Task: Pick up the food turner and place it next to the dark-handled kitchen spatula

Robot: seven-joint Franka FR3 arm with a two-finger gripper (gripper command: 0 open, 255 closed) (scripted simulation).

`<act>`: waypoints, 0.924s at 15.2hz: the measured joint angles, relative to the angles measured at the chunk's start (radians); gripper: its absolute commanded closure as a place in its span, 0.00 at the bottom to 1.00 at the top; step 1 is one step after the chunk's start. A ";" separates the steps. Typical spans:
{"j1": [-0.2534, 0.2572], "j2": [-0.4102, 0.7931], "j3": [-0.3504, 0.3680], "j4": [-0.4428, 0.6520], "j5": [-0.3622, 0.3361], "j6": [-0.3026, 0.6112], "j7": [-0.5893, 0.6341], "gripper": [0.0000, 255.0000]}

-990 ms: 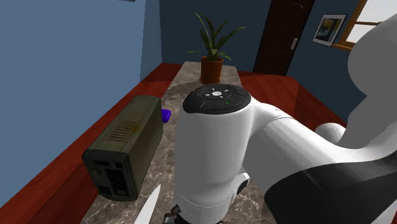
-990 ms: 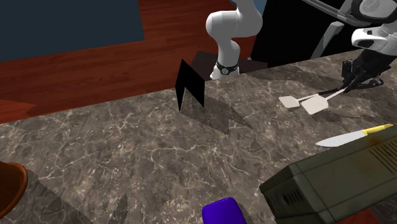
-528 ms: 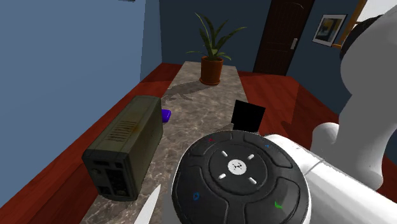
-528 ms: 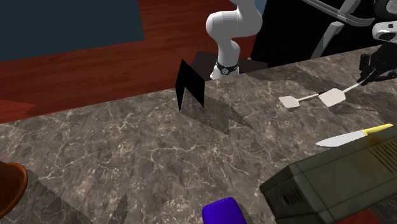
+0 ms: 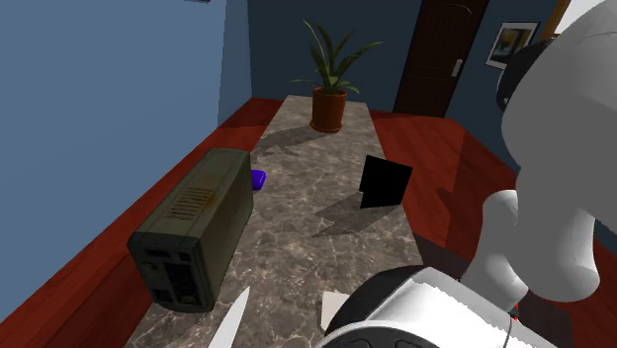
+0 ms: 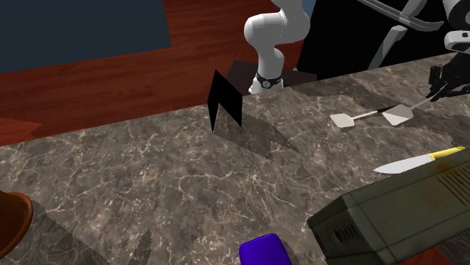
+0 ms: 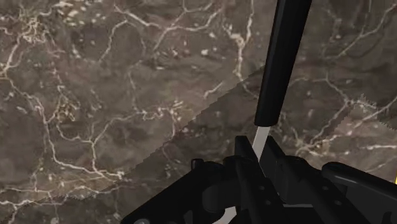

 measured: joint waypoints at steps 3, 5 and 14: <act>0.007 0.020 -0.006 -0.025 -0.021 0.037 0.015 1.00; 0.017 0.045 -0.014 -0.032 -0.046 0.060 0.031 1.00; 0.035 0.087 -0.034 -0.063 -0.092 0.118 0.059 1.00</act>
